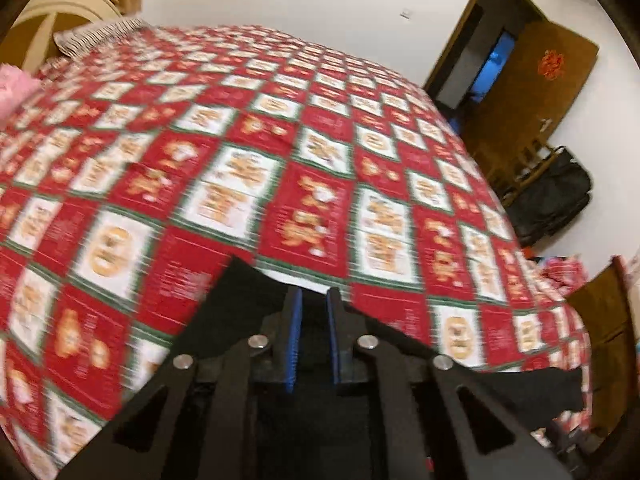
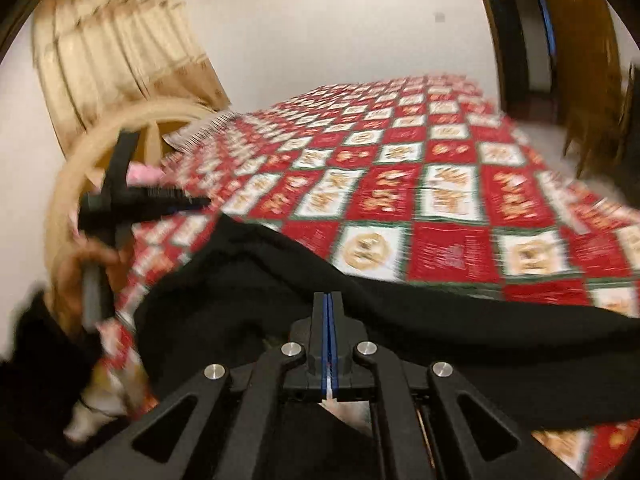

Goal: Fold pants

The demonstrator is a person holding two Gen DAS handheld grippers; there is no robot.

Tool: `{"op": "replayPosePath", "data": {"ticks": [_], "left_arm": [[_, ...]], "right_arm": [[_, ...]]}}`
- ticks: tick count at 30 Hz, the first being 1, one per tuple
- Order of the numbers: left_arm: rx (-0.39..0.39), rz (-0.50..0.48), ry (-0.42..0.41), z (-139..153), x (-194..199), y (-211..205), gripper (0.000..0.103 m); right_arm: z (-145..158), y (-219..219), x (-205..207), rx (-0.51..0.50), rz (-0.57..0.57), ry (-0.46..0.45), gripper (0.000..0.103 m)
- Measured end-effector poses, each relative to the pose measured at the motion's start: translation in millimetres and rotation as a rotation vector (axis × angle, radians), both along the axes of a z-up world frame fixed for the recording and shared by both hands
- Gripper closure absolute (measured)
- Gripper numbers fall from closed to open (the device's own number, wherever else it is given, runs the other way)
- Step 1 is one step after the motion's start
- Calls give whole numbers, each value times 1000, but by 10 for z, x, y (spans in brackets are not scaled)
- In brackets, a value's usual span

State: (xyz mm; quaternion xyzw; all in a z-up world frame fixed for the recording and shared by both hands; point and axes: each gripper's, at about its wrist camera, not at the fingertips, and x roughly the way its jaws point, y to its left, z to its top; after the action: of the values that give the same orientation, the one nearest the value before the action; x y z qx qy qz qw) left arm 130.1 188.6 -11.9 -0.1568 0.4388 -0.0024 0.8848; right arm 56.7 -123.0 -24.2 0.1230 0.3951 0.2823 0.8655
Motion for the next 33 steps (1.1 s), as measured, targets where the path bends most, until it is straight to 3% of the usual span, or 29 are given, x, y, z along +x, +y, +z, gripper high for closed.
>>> {"op": "replayPosePath", "data": {"ticks": [1, 2, 4, 7, 10, 12, 13, 15, 16, 20, 23, 27, 29, 33], "left_arm": [[-1, 8, 5, -11, -35, 52, 77], [-17, 16, 15, -24, -53, 100, 68], [-42, 21, 28, -68, -88, 174, 55], [-20, 10, 38, -125, -148, 191, 43], [-24, 3, 77, -231, -137, 250, 40], [-60, 14, 110, -308, -114, 320, 40], [-81, 13, 123, -344, -99, 342, 40], [-104, 13, 146, -404, -66, 354, 40], [-107, 9, 160, -427, -47, 340, 40], [-132, -13, 176, -443, -7, 249, 40], [-146, -40, 199, -408, 3, 161, 40], [-137, -51, 187, -281, -61, 53, 39], [-123, -46, 179, -251, -91, 34, 26], [-104, -59, 220, -307, -150, -54, 24]], "right_arm": [[-33, 86, 201, 52, 39, 55, 89], [-63, 164, 347, 85, 60, 88, 62], [-132, 354, 641, 144, 69, 116, 34], [-260, 713, 1024, 136, 106, 146, 34], [-455, 1075, 1243, -39, 146, 114, 34], [-650, 1251, 1330, -111, 191, 143, 36], [-736, 1332, 1332, -126, 224, 164, 44], [-798, 1414, 1258, -147, 268, 153, 73], [-783, 1471, 1194, -184, 280, 125, 99], [-490, 1566, 759, -259, 296, -87, 100], [-304, 1728, 212, -406, 350, -301, 100], [-371, 1900, -345, -586, 388, -498, 100], [-412, 1953, -592, -642, 401, -576, 101], [-533, 2048, -925, -774, 413, -714, 101]]}}
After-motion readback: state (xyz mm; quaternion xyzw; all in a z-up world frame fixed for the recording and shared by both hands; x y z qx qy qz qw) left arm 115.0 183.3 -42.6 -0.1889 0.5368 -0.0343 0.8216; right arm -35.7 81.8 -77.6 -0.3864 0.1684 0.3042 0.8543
